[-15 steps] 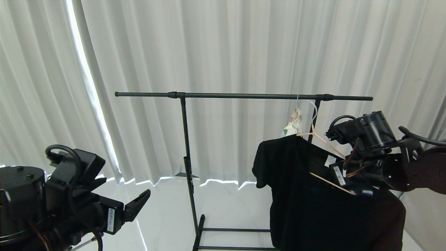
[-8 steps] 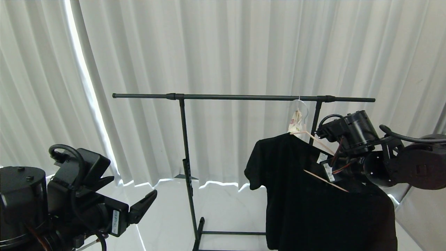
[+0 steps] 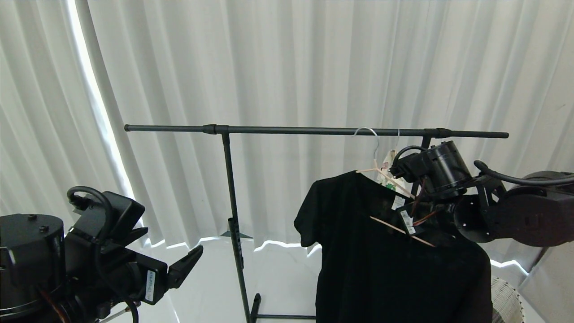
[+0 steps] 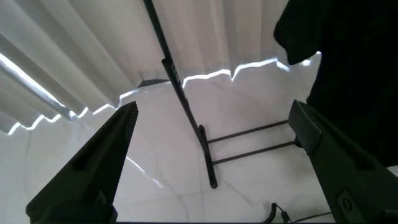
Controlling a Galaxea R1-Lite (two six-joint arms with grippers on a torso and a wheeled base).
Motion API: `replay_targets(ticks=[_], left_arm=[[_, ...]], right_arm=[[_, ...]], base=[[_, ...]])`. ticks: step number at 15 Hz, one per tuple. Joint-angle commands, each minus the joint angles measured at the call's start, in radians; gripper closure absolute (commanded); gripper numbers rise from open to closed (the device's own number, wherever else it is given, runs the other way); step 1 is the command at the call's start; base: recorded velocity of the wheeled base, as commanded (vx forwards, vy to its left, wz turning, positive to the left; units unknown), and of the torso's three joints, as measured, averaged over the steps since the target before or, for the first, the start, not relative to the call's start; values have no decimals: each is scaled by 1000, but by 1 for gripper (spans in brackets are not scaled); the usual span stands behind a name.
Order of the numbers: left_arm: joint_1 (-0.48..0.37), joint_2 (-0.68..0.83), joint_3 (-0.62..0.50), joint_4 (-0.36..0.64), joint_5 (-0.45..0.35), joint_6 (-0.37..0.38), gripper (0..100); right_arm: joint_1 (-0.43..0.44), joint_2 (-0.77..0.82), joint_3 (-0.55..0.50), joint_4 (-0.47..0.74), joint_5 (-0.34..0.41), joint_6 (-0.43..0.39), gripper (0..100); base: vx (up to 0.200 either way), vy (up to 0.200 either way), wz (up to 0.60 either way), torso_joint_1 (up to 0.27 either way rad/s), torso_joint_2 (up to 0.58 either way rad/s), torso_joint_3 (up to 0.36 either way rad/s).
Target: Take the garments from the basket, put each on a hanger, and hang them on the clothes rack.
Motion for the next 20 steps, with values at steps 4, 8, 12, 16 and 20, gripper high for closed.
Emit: replay_targets(ticks=[4,8,12,16,20], left_arm=[[0,0,0,0,0,1,0],[0,5,2,0,0,-1,0],[0,3,3,0,0,-1,0],[-1,3,3,0,0,-1,0],[0,0,3,0,0,-1,0]], right_arm=[[4,10,-17,0,0,-1,100],[13,10,-19,0,0,-1,100],[23,11,-19,0,0,-1,100],[23,11,-19,0,0,-1,100],[12,36,-32,5,2,-2,100]], base=[[200,0,0,1,2,4],[200,0,0,2,0,1],[200,0,0,5,5,1],[100,0,0,4,0,0],[0,0,0,0,0,0]])
